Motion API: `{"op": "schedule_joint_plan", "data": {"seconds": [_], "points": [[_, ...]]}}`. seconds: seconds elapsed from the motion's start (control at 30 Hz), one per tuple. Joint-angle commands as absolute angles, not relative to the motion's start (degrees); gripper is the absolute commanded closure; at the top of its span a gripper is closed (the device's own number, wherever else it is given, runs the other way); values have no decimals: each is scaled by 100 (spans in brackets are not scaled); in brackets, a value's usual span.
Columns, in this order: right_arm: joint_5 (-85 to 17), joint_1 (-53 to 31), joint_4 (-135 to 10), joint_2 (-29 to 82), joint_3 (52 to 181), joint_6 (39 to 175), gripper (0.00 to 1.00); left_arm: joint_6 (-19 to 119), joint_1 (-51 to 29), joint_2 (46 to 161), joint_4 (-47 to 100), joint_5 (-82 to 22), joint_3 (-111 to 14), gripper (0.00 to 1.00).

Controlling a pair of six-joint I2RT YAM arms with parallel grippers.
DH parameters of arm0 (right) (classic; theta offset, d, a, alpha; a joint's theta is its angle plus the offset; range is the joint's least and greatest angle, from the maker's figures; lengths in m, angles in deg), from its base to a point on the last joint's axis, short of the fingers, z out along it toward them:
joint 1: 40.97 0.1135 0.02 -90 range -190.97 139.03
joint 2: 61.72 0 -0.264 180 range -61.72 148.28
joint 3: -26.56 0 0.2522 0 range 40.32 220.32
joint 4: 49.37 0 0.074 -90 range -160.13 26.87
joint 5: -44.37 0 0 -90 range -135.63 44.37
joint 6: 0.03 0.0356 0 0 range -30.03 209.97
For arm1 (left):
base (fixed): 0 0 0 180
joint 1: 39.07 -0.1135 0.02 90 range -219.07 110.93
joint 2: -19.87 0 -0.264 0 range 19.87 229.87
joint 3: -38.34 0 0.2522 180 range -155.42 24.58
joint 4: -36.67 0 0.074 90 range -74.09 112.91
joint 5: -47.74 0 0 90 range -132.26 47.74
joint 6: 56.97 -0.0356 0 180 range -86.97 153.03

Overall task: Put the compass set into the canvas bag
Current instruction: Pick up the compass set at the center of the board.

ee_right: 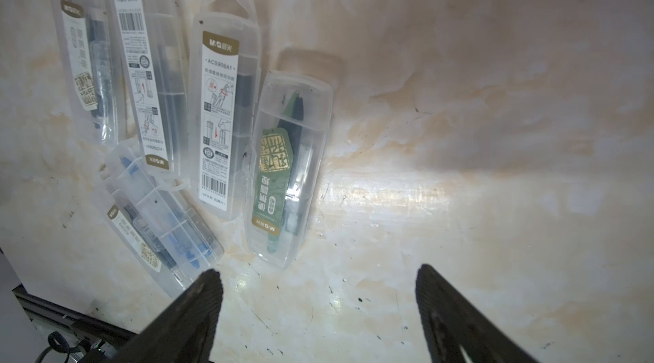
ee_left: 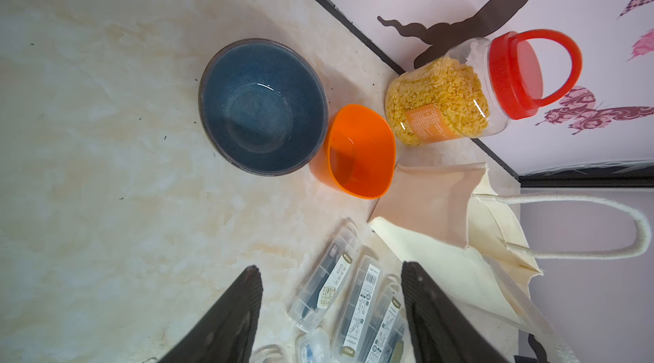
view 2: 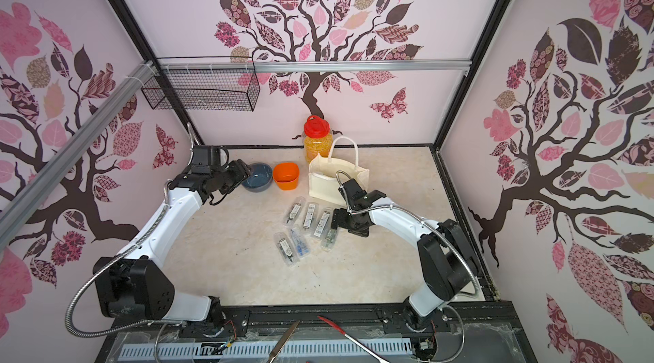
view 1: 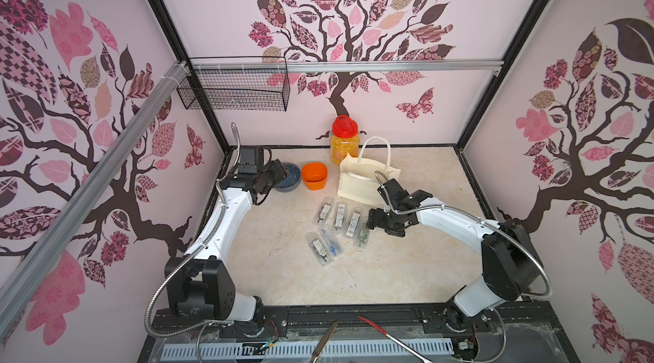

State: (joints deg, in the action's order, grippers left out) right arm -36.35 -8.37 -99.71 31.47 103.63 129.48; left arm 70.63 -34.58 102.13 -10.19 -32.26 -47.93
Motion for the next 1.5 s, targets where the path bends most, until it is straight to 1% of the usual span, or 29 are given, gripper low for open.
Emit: {"op": "schedule_joint_plan", "data": {"seconds": [0.0, 0.17, 0.47, 0.6, 0.73, 1.17, 1.2, 1.47], "points": [[-3790, -639, -10314, 3557, 10809, 12985, 10, 6864, -3522, 10029, -943, -3108, -4584, 33], [-3898, -519, -10694, 4233, 11293, 13116, 10, 6858, -3667, 9995, -928, -2963, -4414, 33], [-4053, -414, -10933, 4846, 11532, 13360, 14, 6857, -4030, 9845, -800, -2727, -4064, 33], [-4132, -405, -10938, 4898, 11596, 13424, 15, 6843, -4056, 9814, -777, -2705, -3988, 33], [-4099, -405, -10818, 4918, 11670, 13445, 19, 6861, -4048, 9837, -744, -2665, -3958, 33], [-3931, -407, -10838, 5303, 11901, 13365, 19, 6903, -4050, 9822, -710, -2644, -3879, 33], [-3895, -406, -10830, 5322, 11899, 13349, 22, 6911, -4048, 9826, -707, -2644, -3857, 33], [-3969, -412, -10880, 5200, 11787, 13374, 27, 6936, -4048, 9819, -685, -2613, -3785, 33]]}}
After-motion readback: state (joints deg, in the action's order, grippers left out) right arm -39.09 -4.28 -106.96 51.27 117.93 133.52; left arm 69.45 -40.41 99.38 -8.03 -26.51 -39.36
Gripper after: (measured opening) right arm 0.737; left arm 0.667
